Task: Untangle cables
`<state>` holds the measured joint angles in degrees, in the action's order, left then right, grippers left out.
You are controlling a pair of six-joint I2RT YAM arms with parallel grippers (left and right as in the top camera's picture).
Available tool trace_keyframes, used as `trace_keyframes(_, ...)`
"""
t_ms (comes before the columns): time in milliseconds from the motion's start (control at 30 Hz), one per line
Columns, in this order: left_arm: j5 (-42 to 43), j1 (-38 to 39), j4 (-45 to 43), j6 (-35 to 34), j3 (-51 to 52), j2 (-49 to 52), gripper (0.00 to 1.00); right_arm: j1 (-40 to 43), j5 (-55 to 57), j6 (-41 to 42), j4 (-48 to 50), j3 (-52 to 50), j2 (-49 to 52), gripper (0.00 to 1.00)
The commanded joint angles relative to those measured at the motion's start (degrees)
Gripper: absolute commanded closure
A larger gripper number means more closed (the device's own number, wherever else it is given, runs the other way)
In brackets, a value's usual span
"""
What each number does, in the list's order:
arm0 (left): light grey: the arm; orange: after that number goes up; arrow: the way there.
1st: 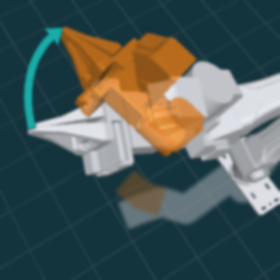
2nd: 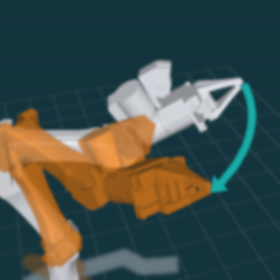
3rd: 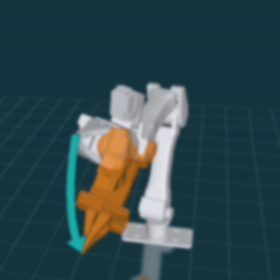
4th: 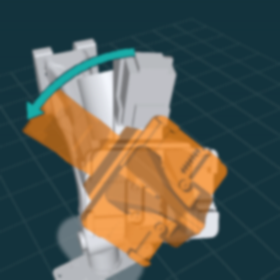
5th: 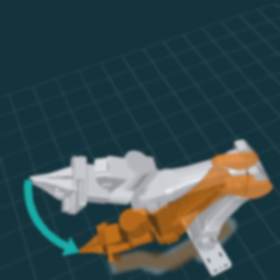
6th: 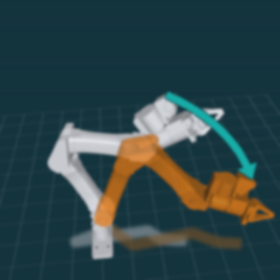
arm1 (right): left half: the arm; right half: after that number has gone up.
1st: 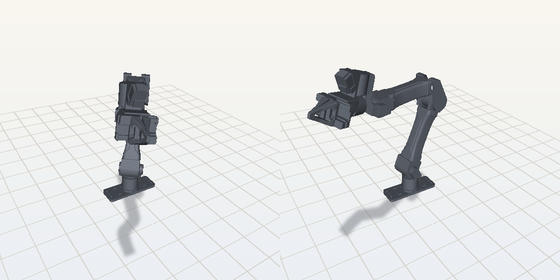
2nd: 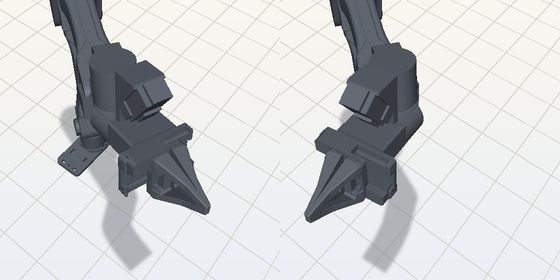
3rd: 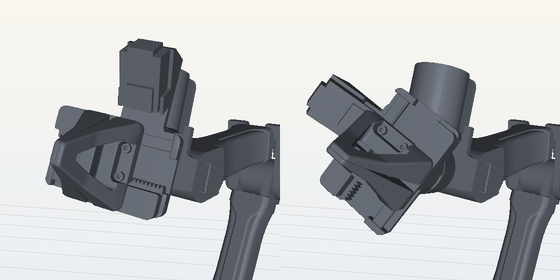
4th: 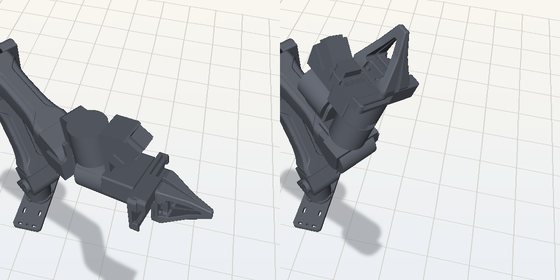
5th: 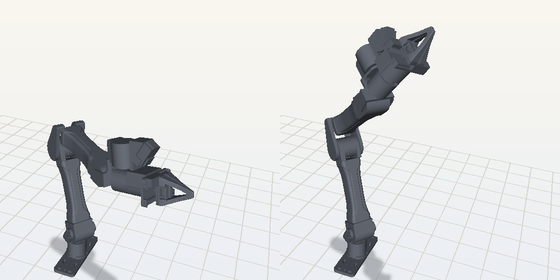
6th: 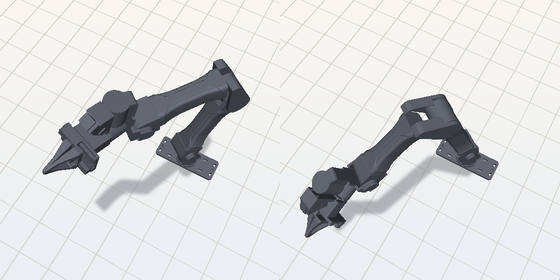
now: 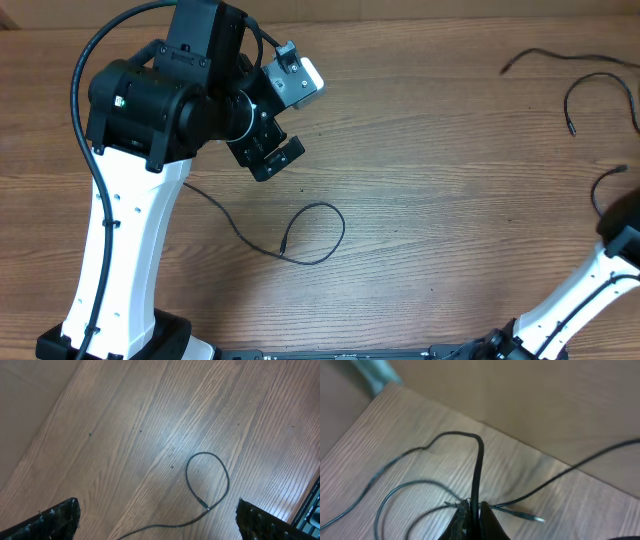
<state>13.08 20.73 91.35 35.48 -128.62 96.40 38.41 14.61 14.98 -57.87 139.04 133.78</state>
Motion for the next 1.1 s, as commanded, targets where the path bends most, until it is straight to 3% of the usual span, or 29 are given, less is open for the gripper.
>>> trace_keyframes(0,0.5,-0.1,0.1,-1.0,-0.6,-0.2,0.00,1.2,-3.5,2.1,0.3,1.4,-2.0,0.96)
trace_keyframes(100,0.5,-0.1,0.1,-1.0,-0.6,-0.2,0.00,1.8,-7.0,-1.8,-0.1,1.4,-2.0,0.86)
trace_keyframes(133,0.5,-0.1,0.1,-1.0,-0.6,-0.2,0.00,1.8,-7.6,-1.8,-0.1,1.4,-2.0,0.75)
trace_keyframes(167,0.5,-0.1,0.1,-1.0,-0.6,-0.2,0.00,1.8,-8.8,-2.0,0.0,1.4,-2.0,0.51)
trace_keyframes(233,0.5,-0.1,0.1,-1.0,-0.6,-0.2,0.00,1.7,-13.0,-4.0,-0.2,1.4,-2.0,0.17)
trace_keyframes(267,0.5,-0.1,0.1,-1.0,-0.6,-0.2,0.00,1.5,-16.2,-5.1,-0.2,1.4,-2.0,0.05)
trace_keyframes(300,0.5,-0.1,0.1,-1.0,-0.6,-0.2,0.00,1.3,-18.4,-5.5,-0.4,1.4,-2.0,0.00)
trace_keyframes(633,0.5,-0.1,0.1,-1.0,-0.6,-0.2,0.01,-6.2,-37.3,-13.3,-11.8,1.4,-2.0,0.00)
trace_keyframes(867,0.5,-0.1,0.1,-1.0,-0.6,-0.2,0.00,-19.2,-37.8,-25.6,-21.6,1.4,-2.0,0.00)
trace_keyframes(1067,0.5,-0.1,0.1,-1.0,-0.6,-0.2,0.01,-28.2,-37.7,-25.8,-24.8,1.2,-2.0,0.00)
